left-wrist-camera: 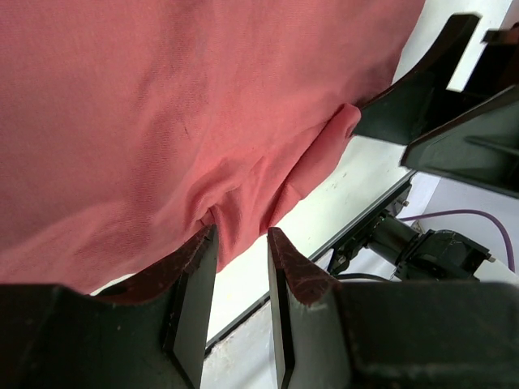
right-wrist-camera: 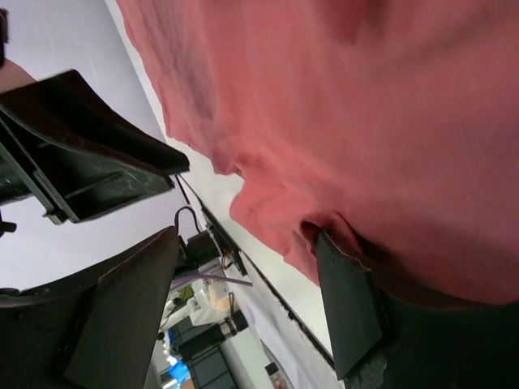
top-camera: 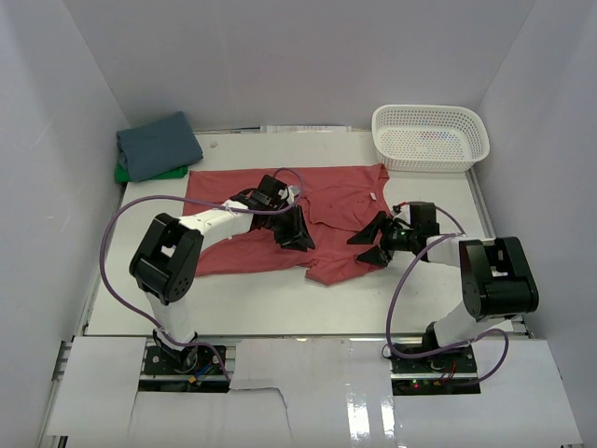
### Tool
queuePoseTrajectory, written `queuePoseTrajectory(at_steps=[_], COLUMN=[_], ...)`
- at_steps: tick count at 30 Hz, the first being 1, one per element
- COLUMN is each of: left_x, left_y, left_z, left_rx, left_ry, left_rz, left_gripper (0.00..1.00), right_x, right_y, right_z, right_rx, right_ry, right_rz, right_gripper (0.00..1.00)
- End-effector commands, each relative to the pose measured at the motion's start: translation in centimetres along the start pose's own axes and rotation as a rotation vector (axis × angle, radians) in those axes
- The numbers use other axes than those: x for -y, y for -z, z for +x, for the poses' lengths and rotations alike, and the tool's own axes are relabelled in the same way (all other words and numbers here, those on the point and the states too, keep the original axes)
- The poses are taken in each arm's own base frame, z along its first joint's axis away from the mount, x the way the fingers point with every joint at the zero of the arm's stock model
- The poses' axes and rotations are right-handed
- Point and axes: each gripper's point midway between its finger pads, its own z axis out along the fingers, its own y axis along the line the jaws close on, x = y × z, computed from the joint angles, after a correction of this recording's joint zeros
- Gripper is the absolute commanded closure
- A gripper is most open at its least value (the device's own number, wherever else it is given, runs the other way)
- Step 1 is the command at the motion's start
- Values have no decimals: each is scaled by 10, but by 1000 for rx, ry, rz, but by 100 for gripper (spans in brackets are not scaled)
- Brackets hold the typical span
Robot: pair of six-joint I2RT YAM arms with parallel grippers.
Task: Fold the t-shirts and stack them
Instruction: Grap the side of the flattened tshirt closest away from the robot with both arms
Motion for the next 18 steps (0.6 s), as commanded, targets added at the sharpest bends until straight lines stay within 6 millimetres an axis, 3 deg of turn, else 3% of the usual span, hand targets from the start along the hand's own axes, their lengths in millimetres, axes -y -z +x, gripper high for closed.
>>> queuePoseTrajectory(at_steps=[1,9,10,13,14,18], left_x=[18,56,69,82,86,93], left_y=[15,0,-3,-11,-12,-11], left_z=[-2,18,24,41,39,65], left_rx=[26,-17,-24,-48,-30,-29], left_ry=[-51,-283,-341,-436,-484,-637], left_rz=[45,10,22,15,-3,-65], left_gripper=[59,59,59,59,59,58], right_x=[-29,-36,-34,-30,-29,-24], right_y=[-2,-6,-8,-9,-10,-12], right_z=[-27,-40,-40,-39,-39,-38], right_rx=[60,66,63,59,59,49], right_ry=[136,150,145,137,136,130], right_rz=[-56,-57,-56,-54,-51,-46], right_gripper=[25,25,25,24,24,24])
